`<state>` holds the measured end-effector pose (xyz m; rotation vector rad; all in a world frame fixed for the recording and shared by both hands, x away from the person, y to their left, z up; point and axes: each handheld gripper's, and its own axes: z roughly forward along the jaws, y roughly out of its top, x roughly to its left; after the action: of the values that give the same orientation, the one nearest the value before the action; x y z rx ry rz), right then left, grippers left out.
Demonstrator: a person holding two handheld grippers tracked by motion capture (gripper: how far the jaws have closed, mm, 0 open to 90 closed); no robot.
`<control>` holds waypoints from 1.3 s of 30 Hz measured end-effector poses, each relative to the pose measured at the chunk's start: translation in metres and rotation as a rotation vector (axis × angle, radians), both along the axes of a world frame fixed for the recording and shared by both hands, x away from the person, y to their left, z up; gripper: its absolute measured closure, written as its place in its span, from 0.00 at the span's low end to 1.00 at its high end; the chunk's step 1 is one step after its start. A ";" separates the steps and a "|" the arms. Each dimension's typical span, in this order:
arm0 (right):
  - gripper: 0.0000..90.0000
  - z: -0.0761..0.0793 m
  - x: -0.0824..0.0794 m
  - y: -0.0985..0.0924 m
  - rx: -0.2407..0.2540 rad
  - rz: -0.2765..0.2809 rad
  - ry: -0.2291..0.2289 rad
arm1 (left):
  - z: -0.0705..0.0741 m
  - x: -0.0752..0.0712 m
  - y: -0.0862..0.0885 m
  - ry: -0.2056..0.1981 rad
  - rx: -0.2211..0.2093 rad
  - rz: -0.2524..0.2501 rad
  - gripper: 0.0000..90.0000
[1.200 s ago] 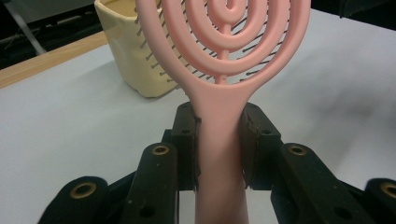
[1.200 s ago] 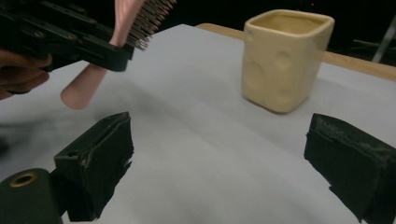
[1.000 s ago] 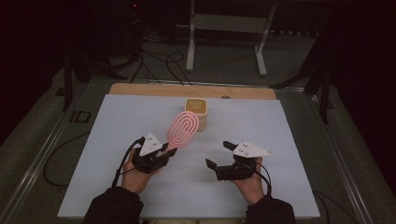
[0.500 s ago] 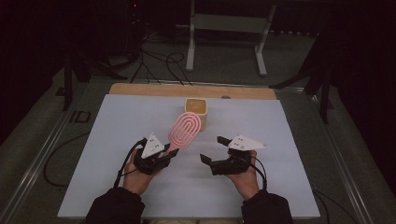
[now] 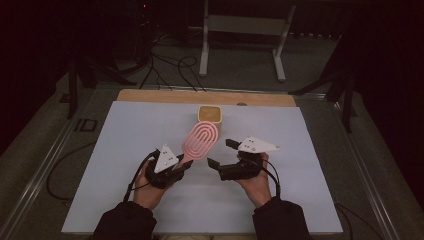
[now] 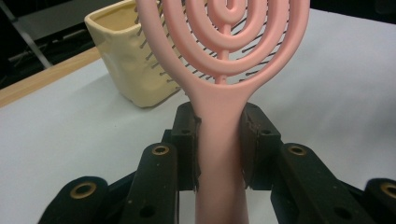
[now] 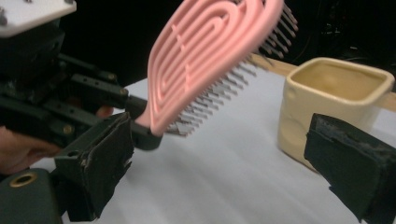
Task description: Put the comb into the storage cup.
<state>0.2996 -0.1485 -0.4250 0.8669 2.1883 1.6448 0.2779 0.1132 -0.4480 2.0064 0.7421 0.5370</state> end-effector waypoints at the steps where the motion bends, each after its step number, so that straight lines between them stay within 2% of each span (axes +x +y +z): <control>1: 0.09 0.001 0.001 0.002 0.000 0.002 -0.004 | 0.000 0.000 -0.001 -0.006 0.006 -0.003 0.79; 8: 0.09 0.006 0.009 0.009 0.015 0.008 0.002 | 0.002 -0.004 -0.005 -0.031 0.025 -0.010 0.79; 17: 0.09 0.008 0.015 0.014 0.036 0.016 0.013 | 0.004 -0.009 -0.013 -0.066 0.082 -0.020 0.79; 25: 0.09 0.006 0.020 0.015 0.059 0.029 0.048 | 0.005 -0.010 -0.015 -0.064 0.085 -0.040 0.79; 33: 0.09 0.007 0.024 0.017 0.097 0.052 0.087 | 0.005 -0.011 -0.016 -0.064 0.061 -0.061 0.79; 39: 0.20 0.008 0.026 0.021 0.095 0.081 0.135 | 0.006 -0.012 -0.015 -0.066 0.044 -0.074 0.79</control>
<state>0.3260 -0.1278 -0.4171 0.9524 2.2776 1.7899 0.2661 0.0982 -0.4419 2.0379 0.6181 0.5778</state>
